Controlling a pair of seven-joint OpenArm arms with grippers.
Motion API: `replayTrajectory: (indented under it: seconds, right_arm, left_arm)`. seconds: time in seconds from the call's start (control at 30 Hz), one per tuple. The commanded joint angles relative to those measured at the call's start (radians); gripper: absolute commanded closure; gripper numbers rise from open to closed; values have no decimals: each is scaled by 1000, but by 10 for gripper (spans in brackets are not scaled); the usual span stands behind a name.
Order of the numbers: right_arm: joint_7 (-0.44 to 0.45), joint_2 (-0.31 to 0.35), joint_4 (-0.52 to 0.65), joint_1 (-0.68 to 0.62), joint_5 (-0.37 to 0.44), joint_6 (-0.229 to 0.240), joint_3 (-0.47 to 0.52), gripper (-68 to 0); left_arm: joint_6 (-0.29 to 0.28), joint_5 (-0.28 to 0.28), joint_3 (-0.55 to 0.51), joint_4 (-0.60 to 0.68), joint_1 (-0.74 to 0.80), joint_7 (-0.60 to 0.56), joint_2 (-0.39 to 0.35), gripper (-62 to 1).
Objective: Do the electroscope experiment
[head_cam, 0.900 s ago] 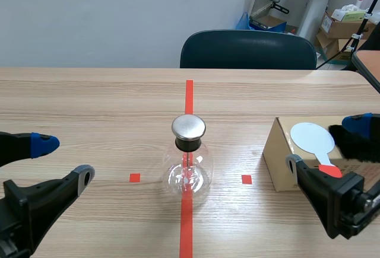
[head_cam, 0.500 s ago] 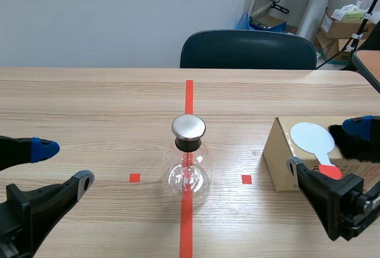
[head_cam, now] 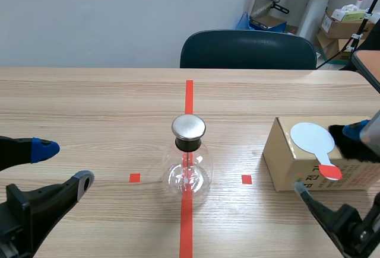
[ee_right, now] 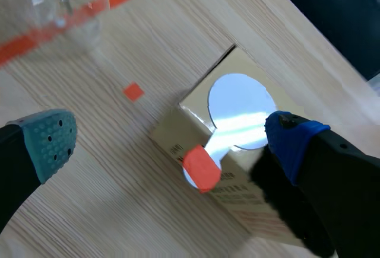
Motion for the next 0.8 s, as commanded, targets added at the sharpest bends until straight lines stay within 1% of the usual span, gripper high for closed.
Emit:
replayTrajectory:
  seconds: [0.0, 0.03, 0.1, 0.13, 0.17, 0.23, 0.3, 0.4, 0.5, 0.57, 0.63, 0.77]
  right_arm:
    - [32, 9, 21, -6, -78, -5, 11, -679]
    - [51, 4, 21, -13, -143, -11, 11, -679]
    - [97, -13, 21, -23, -285, -48, 11, -679]
    - [124, -29, 21, -33, -367, -75, 11, -679]
    - [143, -43, 21, -38, -423, -100, 11, -679]
    - [180, -87, 21, -53, -568, -164, 11, -679]
    - [201, -139, 21, -74, -712, -240, 11, -679]
    - [198, -217, 20, -106, -884, -359, 11, -679]
    - [176, -288, 13, -121, -991, -470, 11, -679]
    - [158, -317, 2, -124, -1041, -532, 11, -679]
    - [143, -322, -18, -124, -1060, -577, 0, -679]
    - [112, -322, -86, -109, -1075, -687, -32, -679]
  left_arm:
    - [-1, -5, -1, 7, 2, -12, 0, -452]
    - [-1, -5, -1, 7, 2, -9, 0, -452]
    - [-1, -5, -1, 7, 2, 7, 0, -452]
    - [-1, -5, -1, 7, 2, 13, 0, -452]
    - [-1, -5, -1, 7, 2, 13, 0, -452]
    - [-1, -6, -1, 7, 2, 13, 0, -452]
    - [-1, -6, -1, 7, 2, 13, 0, -452]
    - [-1, -6, -1, 7, 2, 21, 0, -452]
    - [-1, -5, -1, 7, 2, 37, 4, -452]
    - [0, -6, -1, 7, 2, 36, 14, -452]
    - [-1, -7, -1, 7, 0, 27, 15, -452]
    - [-2, -19, -1, 7, 0, 16, 9, -452]
